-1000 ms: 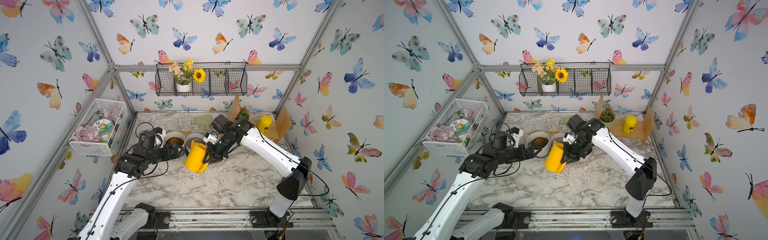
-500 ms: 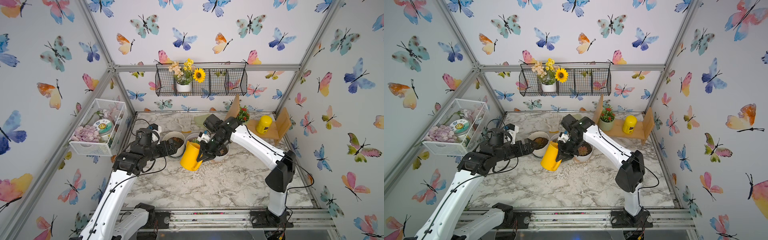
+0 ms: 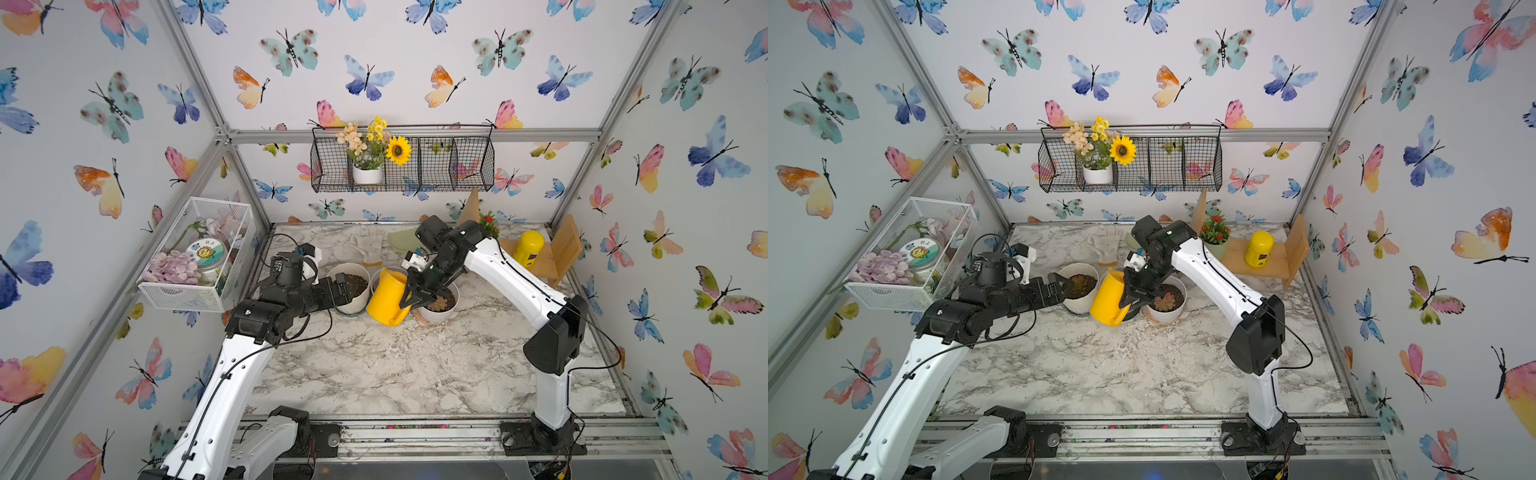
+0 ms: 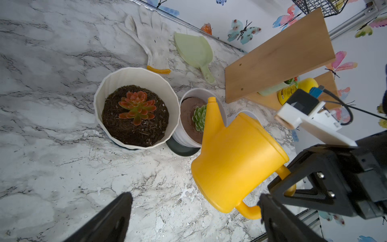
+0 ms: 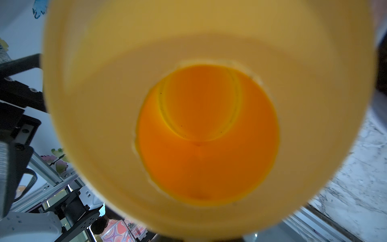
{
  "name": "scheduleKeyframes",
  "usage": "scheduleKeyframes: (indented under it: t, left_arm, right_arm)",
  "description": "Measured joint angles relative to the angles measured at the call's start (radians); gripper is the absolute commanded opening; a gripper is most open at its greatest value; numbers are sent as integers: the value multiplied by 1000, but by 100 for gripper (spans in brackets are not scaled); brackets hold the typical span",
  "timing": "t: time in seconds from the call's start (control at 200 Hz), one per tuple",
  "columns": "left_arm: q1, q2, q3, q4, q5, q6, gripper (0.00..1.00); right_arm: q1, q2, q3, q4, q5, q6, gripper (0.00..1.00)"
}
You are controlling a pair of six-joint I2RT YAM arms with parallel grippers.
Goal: Water the succulent around the soil edge
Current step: Water the soil of the potted plant with water.
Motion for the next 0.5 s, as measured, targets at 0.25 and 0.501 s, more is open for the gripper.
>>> scheduleKeyframes:
  t: [0.25, 0.501]
  left_arm:
    - [0, 17, 11, 5, 0, 0, 99]
    - [0, 17, 11, 7, 0, -1, 99]
  right_arm:
    - [-22, -109, -89, -19, 8, -18, 1]
    - [-17, -173, -163, -29, 10, -32, 1]
